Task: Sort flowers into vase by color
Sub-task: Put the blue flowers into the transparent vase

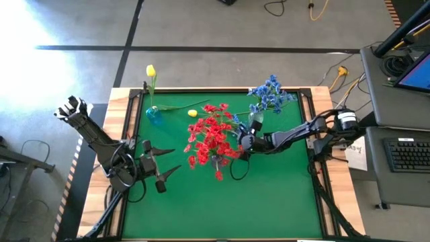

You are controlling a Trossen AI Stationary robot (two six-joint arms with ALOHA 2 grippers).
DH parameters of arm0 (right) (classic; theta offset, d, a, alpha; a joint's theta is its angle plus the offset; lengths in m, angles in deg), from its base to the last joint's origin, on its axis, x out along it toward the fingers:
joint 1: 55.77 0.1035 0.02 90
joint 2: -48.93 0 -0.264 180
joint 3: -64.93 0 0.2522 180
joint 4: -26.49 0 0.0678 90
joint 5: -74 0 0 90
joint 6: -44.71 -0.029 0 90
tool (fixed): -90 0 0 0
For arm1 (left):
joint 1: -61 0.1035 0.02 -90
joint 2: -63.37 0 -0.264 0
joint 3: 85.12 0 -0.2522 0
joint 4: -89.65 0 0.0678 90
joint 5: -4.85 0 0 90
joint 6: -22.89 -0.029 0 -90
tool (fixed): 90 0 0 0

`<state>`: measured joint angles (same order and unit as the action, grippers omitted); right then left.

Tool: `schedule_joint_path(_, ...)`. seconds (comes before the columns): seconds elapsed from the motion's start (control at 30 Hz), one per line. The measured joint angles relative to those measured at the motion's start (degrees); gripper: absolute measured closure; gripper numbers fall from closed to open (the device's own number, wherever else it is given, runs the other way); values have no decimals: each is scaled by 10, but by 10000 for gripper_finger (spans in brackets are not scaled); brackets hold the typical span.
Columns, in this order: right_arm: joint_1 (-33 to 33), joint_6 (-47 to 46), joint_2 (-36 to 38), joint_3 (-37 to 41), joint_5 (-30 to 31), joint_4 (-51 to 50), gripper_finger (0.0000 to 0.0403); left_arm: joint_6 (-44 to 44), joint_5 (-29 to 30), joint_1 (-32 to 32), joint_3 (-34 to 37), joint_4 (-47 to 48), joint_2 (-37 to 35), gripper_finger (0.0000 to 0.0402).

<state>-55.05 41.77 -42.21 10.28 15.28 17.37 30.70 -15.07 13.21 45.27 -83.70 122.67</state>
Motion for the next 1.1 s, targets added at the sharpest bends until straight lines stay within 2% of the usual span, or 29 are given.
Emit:
schedule_joint_path(0.13, 16, -3, 7, -5, 2, -11, 390, 3, 0, 0, 0, 0, 0, 128)
schedule_joint_path(0.47, 52, -51, 48, -41, 2, -152, 390, 3, 0, 0, 0, -1, 0, 128)
schedule_joint_path(0.83, 76, -138, 113, -42, 2, -260, 390, 5, -1, 0, 0, -1, 0, 128)
schedule_joint_path(1.1, 99, -223, 148, -48, -6, -381, 390, 5, -1, 0, 0, 0, 0, 128)
